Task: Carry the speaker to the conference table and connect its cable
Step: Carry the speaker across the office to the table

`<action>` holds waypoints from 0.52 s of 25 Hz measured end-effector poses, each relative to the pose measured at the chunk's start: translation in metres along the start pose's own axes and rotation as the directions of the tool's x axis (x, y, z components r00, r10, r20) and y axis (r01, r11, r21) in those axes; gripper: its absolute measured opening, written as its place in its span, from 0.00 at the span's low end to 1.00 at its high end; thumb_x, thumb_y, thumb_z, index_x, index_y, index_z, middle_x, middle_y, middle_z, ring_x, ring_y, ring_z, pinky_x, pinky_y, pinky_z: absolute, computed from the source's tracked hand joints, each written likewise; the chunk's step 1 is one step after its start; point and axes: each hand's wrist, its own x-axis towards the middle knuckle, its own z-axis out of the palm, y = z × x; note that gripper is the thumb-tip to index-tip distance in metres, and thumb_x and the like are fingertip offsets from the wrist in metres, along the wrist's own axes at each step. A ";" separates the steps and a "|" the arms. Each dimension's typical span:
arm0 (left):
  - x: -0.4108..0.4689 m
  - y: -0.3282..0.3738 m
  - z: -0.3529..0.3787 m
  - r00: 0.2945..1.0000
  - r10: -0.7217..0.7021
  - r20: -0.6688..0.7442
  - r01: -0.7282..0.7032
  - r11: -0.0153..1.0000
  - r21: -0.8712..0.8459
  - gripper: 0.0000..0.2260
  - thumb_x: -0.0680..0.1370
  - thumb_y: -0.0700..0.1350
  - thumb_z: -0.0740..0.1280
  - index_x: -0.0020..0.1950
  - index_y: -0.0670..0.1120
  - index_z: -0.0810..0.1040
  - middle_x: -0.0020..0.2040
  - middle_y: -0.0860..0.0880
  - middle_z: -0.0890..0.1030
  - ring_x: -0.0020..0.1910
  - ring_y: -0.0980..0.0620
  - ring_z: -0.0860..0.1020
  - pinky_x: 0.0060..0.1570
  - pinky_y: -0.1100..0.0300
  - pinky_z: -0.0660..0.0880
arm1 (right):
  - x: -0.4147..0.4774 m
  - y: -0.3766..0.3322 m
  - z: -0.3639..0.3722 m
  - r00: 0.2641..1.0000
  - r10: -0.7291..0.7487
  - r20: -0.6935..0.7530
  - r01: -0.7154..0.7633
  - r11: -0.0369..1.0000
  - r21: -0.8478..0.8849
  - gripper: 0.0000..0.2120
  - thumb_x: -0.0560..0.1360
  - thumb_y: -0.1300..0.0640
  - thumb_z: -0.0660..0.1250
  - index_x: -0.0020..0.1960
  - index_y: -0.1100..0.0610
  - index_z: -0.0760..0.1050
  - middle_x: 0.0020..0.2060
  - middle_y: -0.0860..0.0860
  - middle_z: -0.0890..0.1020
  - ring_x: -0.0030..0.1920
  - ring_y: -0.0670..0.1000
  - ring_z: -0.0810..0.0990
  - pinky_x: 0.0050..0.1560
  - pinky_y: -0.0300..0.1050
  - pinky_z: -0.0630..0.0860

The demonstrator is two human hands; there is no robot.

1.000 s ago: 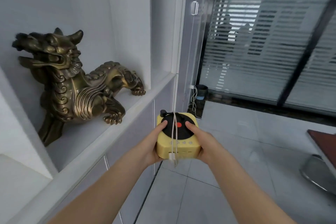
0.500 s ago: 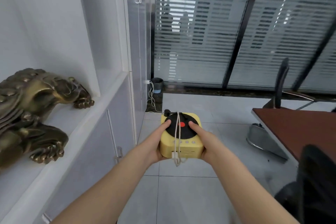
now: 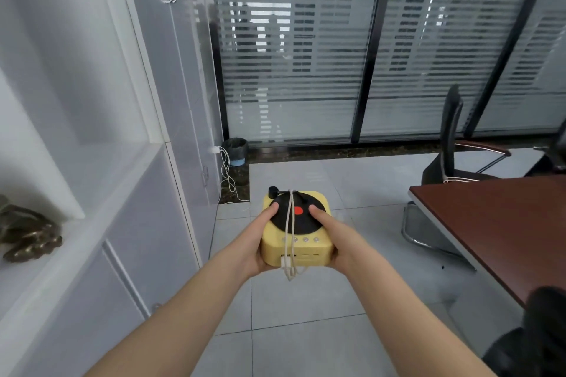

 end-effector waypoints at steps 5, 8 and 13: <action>0.062 0.031 0.022 1.000 0.006 0.007 -0.006 1.000 0.005 0.19 0.74 0.60 0.65 0.52 0.47 0.79 0.38 0.44 0.86 0.44 0.43 0.83 0.42 0.50 0.79 | 0.054 -0.043 -0.010 1.000 0.006 -0.018 -0.006 1.000 -0.005 0.27 0.65 0.46 0.76 0.58 0.59 0.75 0.50 0.58 0.84 0.49 0.60 0.83 0.51 0.57 0.81; 0.094 0.050 0.029 1.000 -0.012 0.020 0.011 1.000 0.026 0.19 0.74 0.61 0.65 0.53 0.46 0.79 0.42 0.44 0.86 0.46 0.43 0.83 0.44 0.49 0.79 | 0.082 -0.060 -0.012 0.999 0.009 -0.037 -0.009 1.000 0.007 0.27 0.65 0.46 0.76 0.57 0.59 0.75 0.50 0.58 0.84 0.49 0.60 0.83 0.51 0.58 0.80; 0.156 0.086 0.034 0.998 -0.030 0.049 0.027 0.998 0.048 0.18 0.75 0.60 0.64 0.49 0.46 0.79 0.38 0.44 0.86 0.43 0.44 0.82 0.41 0.51 0.79 | 0.145 -0.090 -0.007 0.998 0.014 -0.068 -0.012 0.999 0.031 0.29 0.63 0.45 0.76 0.59 0.59 0.75 0.51 0.58 0.84 0.49 0.61 0.83 0.51 0.58 0.81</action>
